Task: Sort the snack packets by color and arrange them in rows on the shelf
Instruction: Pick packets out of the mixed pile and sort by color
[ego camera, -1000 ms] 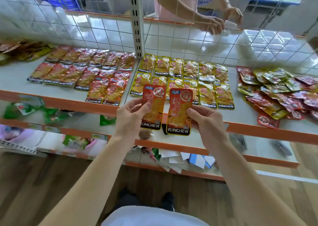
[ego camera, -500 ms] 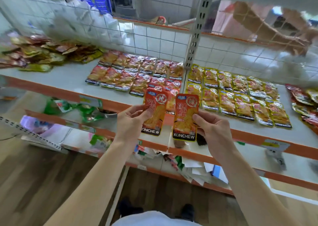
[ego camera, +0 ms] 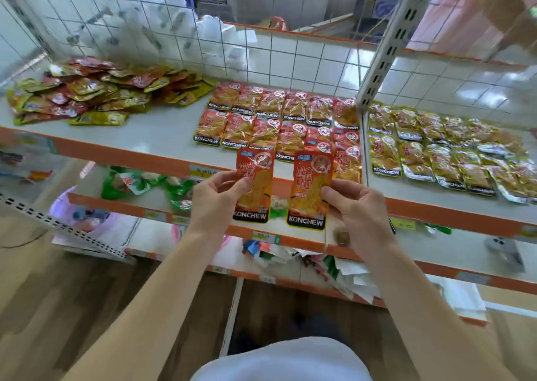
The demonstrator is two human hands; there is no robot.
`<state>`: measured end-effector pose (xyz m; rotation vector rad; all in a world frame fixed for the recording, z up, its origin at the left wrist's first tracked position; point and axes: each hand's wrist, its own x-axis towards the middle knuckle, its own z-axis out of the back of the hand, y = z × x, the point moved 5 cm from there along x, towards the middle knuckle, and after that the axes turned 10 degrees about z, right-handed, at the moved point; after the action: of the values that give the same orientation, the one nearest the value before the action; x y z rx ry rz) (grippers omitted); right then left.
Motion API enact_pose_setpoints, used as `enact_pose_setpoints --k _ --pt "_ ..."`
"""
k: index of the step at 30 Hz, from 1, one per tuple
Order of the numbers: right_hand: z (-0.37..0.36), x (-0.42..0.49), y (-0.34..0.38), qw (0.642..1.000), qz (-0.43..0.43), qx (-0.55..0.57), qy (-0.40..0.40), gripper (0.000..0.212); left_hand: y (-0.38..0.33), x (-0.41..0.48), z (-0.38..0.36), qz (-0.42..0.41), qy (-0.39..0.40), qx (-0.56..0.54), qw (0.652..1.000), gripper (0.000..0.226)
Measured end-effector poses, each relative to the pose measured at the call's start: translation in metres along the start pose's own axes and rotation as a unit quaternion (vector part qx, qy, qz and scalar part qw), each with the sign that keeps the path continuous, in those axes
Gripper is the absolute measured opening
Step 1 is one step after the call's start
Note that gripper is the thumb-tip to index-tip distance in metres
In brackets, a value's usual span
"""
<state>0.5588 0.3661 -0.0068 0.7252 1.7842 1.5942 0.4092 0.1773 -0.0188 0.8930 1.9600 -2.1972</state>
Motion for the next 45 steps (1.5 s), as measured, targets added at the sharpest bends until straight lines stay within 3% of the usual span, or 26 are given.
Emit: enact_pose_setpoints --k 6,11,18,21,26,31,34,36,39,45 --pt "-0.009 0.022 0.0 0.999 -0.006 -0.037 -0.011 0.016 -0.003 0.03 -0.005 -0.003 0.016 0.04 0.999 0.022" --pt "-0.022 0.059 -0.001 0.997 0.002 -0.078 -0.011 0.016 -0.029 0.065 -0.016 -0.059 0.017 0.087 0.994 0.026" --pt "-0.039 0.104 -0.002 0.971 0.041 -0.235 -0.006 0.026 -0.044 0.117 -0.029 -0.1 -0.033 0.188 0.976 0.033" --pt "-0.044 0.114 -0.002 0.945 0.071 -0.319 0.004 0.03 -0.045 0.122 -0.033 -0.136 -0.053 0.266 0.953 0.036" --pt "-0.05 0.118 -0.007 0.898 0.094 -0.426 0.06 0.027 -0.041 0.118 -0.034 -0.249 -0.108 0.382 0.883 0.041" --pt "-0.045 0.121 -0.011 0.859 0.116 -0.492 0.08 0.037 -0.032 0.122 -0.026 -0.276 -0.156 0.44 0.84 0.052" --pt "-0.052 0.122 -0.008 0.83 0.184 -0.515 0.11 0.052 -0.035 0.117 -0.034 -0.338 -0.117 0.473 0.805 0.057" --pt "-0.061 0.119 -0.008 0.776 0.229 -0.56 0.177 0.064 -0.037 0.117 -0.042 -0.372 -0.076 0.515 0.768 0.06" --pt "-0.068 0.115 -0.015 0.711 0.227 -0.614 0.256 0.071 -0.034 0.122 -0.052 -0.366 -0.023 0.57 0.735 0.066" --pt "-0.066 0.108 -0.024 0.713 0.196 -0.619 0.263 0.066 -0.025 0.127 -0.054 -0.378 0.052 0.566 0.731 0.061"
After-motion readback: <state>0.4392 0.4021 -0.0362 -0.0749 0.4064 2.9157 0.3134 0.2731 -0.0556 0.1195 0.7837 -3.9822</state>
